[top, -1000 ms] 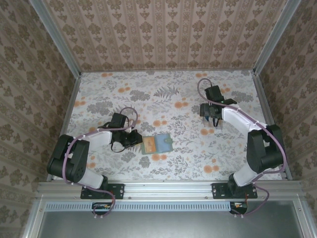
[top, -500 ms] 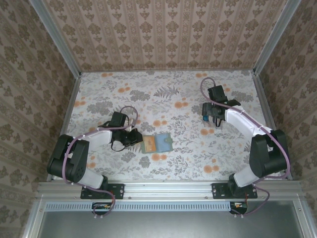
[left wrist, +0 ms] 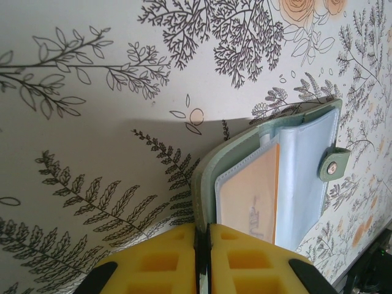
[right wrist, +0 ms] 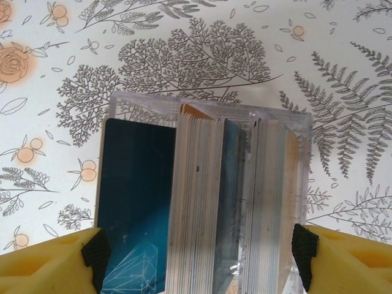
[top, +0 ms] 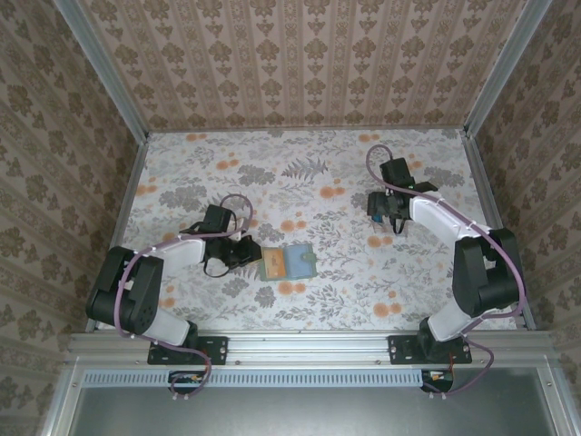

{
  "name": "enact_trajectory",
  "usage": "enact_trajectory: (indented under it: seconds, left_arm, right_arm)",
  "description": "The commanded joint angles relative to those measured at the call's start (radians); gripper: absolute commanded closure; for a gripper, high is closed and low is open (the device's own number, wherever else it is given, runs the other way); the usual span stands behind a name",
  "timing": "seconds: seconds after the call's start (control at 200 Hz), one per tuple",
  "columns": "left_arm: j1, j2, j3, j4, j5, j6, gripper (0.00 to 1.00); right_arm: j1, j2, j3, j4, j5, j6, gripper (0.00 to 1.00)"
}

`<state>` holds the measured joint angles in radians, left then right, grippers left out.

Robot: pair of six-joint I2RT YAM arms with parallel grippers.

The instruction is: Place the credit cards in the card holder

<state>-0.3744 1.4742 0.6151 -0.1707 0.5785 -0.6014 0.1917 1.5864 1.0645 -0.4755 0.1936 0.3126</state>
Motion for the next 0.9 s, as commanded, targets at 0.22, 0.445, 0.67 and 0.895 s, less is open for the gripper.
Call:
enact_trajectory:
  seconds: [0.22, 0.445, 0.67, 0.895]
  left_arm:
    - [-0.007, 0.006, -0.005, 0.008, 0.014, 0.015, 0.88]
    - [-0.006, 0.009, -0.004, 0.015, 0.015, 0.012, 0.88]
    - [-0.009, 0.014, 0.001, 0.013, 0.018, 0.017, 0.88]
    - [-0.008, 0.025, -0.002, 0.032, 0.026, 0.014, 0.9]
  right_arm:
    - [-0.014, -0.038, -0.019, -0.007, -0.036, 0.014, 0.19]
    - [-0.048, -0.015, -0.027, 0.008, 0.01, 0.013, 0.21]
    - [-0.051, 0.046, -0.02, 0.004, 0.021, 0.011, 0.21]
    - [-0.051, 0.077, -0.007, -0.015, 0.106, 0.013, 0.21]
